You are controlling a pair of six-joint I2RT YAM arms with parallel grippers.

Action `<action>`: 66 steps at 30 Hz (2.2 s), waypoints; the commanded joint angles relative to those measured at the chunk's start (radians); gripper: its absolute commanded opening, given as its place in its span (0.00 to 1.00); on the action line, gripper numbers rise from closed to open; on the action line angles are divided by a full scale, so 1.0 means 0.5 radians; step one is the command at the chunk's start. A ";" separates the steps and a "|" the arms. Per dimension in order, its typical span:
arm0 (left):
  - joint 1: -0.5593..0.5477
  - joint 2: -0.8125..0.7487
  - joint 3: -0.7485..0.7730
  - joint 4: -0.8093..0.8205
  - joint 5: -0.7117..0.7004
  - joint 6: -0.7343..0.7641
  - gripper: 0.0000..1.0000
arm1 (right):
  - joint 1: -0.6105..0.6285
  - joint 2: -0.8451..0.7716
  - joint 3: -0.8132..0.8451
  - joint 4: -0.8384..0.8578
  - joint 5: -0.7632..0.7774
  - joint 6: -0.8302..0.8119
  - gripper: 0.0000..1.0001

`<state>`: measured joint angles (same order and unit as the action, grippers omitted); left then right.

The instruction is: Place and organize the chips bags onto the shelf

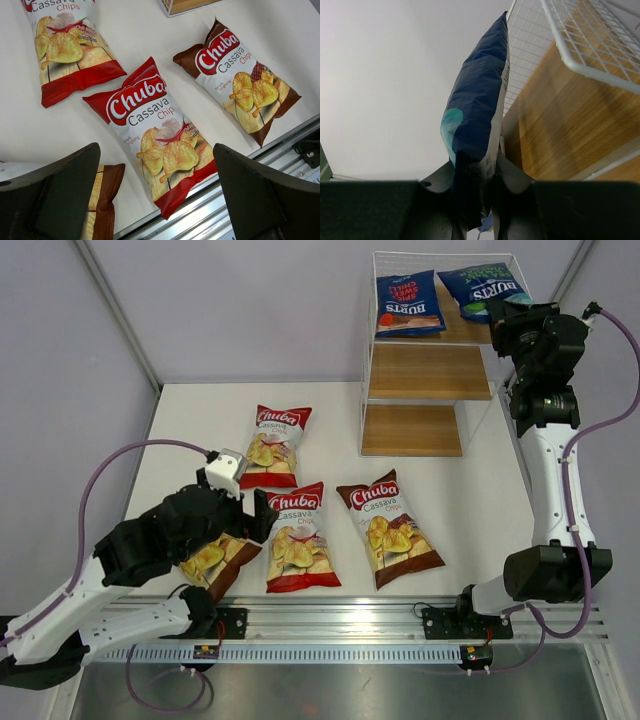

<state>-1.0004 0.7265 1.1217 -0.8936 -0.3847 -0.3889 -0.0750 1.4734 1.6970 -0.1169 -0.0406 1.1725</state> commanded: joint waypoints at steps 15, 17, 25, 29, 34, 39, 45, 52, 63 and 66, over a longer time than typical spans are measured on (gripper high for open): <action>0.010 -0.066 -0.197 0.272 0.030 0.072 0.99 | 0.091 0.093 -0.029 0.063 0.320 0.097 0.38; 0.013 -0.072 -0.206 0.269 0.024 0.072 0.99 | 0.107 0.118 0.066 -0.182 0.318 0.051 0.40; 0.016 -0.091 -0.225 0.269 0.048 0.066 0.99 | 0.125 0.005 0.235 -0.619 0.434 -0.016 0.67; 0.016 -0.103 -0.225 0.272 0.064 0.060 0.99 | 0.125 0.066 0.413 -0.937 0.401 -0.065 0.69; 0.016 -0.128 -0.234 0.272 0.079 0.060 0.99 | 0.122 0.038 0.374 -0.932 0.348 -0.044 0.60; 0.019 -0.167 -0.262 0.262 0.067 0.057 0.99 | 0.122 0.069 0.318 -0.843 0.318 -0.019 0.35; 0.016 -0.186 -0.277 0.256 0.042 0.063 0.99 | 0.122 0.099 0.278 -0.730 0.370 0.002 0.24; 0.016 -0.189 -0.286 0.250 0.033 0.057 0.99 | 0.046 0.280 0.484 -0.769 0.192 -0.026 0.24; 0.016 -0.168 -0.274 0.259 0.012 0.036 0.99 | -0.059 0.241 0.463 -0.779 0.118 -0.136 0.55; 0.019 -0.134 -0.265 0.256 -0.034 0.008 0.99 | -0.062 0.189 0.450 -0.794 0.112 -0.142 0.62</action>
<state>-0.9955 0.6445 0.9855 -0.8066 -0.3759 -0.3744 -0.0998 1.6051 1.9095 -0.4644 0.0322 1.1435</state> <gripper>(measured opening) 0.988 0.606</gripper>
